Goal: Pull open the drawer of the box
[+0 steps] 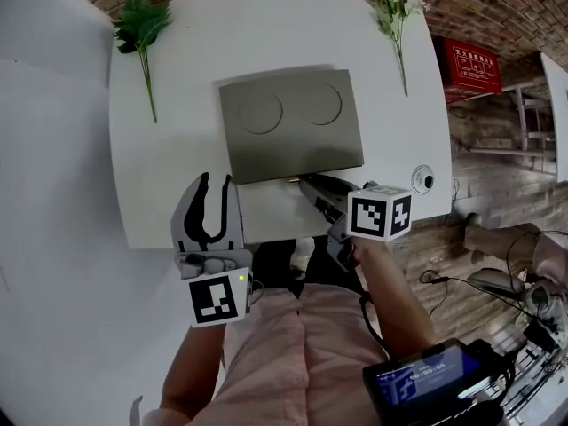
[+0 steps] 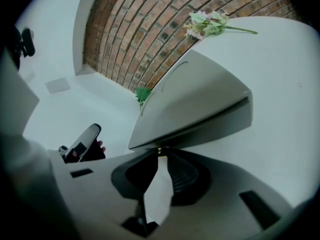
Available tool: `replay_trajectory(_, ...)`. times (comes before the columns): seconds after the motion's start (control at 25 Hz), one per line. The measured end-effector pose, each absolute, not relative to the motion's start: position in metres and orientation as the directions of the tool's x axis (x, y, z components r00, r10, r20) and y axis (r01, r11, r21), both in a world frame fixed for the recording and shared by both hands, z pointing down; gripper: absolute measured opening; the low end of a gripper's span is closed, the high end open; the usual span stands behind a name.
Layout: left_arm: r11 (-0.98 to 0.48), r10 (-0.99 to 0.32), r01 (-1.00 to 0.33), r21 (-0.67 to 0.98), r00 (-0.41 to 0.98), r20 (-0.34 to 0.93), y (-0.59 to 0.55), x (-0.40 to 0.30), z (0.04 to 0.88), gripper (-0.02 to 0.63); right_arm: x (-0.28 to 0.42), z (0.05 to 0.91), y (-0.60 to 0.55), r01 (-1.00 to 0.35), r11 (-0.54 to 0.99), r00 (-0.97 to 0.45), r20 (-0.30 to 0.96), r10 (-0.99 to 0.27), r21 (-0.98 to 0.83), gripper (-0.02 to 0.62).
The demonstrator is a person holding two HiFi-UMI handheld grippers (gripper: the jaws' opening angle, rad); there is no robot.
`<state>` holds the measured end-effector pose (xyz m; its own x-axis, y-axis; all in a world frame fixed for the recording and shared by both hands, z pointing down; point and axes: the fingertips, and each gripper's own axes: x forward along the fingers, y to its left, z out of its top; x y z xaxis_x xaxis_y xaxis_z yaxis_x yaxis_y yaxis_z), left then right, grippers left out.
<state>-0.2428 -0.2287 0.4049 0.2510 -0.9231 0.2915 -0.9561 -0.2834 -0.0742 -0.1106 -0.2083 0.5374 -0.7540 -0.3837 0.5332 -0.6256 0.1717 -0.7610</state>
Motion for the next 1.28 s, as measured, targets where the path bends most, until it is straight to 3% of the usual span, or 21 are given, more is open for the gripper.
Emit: replay_trajectory(1.28,-0.347,-0.91,-0.935,-0.076,0.316,0.269,-0.203,-0.233,0.395,0.124,-0.104,0.535,-0.176,-0.634,0.166,-0.743,0.535,-0.401,-0.755,0.064)
